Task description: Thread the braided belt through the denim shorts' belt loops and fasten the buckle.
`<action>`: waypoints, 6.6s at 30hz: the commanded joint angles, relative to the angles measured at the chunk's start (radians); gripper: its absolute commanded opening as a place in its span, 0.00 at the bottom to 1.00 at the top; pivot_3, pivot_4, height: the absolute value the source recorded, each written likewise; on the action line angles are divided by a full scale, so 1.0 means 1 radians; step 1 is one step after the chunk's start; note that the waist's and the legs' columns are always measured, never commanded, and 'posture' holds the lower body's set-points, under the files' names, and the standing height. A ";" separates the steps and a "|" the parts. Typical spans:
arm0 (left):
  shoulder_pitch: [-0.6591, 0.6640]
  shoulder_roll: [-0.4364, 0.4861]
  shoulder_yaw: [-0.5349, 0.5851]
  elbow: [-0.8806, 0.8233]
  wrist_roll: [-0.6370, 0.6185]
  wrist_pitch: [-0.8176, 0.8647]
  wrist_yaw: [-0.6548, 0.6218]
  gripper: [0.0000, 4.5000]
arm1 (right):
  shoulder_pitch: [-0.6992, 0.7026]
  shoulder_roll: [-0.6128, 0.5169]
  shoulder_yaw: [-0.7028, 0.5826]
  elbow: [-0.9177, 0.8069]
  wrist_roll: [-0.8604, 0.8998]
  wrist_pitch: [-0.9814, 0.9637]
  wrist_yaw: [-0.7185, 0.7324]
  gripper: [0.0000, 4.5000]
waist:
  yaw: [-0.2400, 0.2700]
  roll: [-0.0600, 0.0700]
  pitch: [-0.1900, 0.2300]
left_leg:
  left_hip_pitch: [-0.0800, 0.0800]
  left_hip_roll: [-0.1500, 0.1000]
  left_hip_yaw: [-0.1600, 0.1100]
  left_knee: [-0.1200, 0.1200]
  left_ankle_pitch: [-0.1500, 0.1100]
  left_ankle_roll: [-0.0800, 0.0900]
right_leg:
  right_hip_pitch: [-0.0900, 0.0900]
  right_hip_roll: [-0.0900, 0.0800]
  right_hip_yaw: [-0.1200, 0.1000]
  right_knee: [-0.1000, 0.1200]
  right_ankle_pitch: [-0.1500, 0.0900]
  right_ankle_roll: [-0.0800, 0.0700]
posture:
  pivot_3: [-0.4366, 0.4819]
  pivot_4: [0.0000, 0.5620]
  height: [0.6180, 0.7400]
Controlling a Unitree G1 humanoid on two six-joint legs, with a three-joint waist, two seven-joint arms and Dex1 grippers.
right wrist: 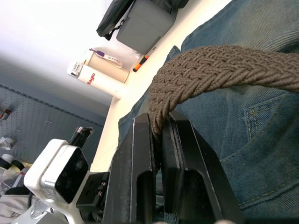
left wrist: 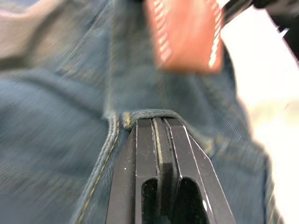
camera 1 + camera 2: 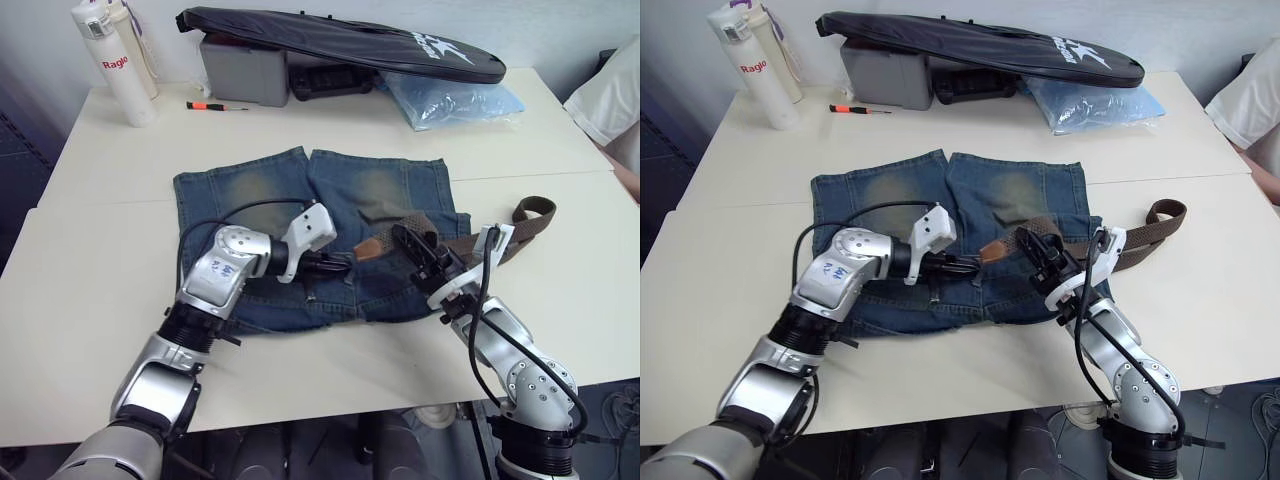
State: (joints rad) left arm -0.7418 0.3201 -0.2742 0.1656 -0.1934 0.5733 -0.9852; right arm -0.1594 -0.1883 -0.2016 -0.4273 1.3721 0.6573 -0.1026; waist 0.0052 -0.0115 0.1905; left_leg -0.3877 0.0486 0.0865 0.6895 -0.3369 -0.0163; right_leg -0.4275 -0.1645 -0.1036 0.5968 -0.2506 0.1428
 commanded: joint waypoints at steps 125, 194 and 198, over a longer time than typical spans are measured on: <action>-0.059 0.423 0.123 -0.152 -0.227 0.153 -0.237 0.00 | -0.017 0.157 -0.050 0.026 0.009 0.047 -0.280 0.93 | -0.010 -0.002 -0.001 | 0.000 0.000 0.002 0.000 0.000 0.001 | -0.001 0.000 0.001 0.000 0.001 -0.001 | 0.48 0.27 1.00; 0.005 0.370 -0.006 -0.035 0.063 -0.465 -0.337 0.59 | -0.169 -0.784 0.117 -0.189 -0.328 0.445 0.457 1.00 | 0.021 -0.002 -0.001 | -0.004 0.001 0.003 0.007 -0.002 0.004 | -0.001 0.000 0.001 -0.003 0.004 0.000 | 0.48 0.27 1.00; -0.001 0.355 -0.024 0.023 0.139 -0.558 -0.296 0.59 | -0.167 -0.773 0.108 -0.184 -0.347 0.448 0.448 1.00 | 0.021 -0.002 -0.001 | -0.004 0.001 0.003 0.008 -0.002 0.004 | -0.001 0.000 0.001 -0.003 0.005 0.001 | 0.48 0.27 1.00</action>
State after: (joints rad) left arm -0.7375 0.6723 -0.2981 0.1752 -0.0852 0.0584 -1.2986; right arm -0.3296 -0.9659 -0.0542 -0.5918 1.0367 1.1020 0.3489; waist 0.0262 -0.0135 0.1896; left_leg -0.3914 0.0494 0.0897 0.6973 -0.3393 -0.0122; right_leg -0.4282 -0.1644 -0.1029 0.5938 -0.2458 0.1434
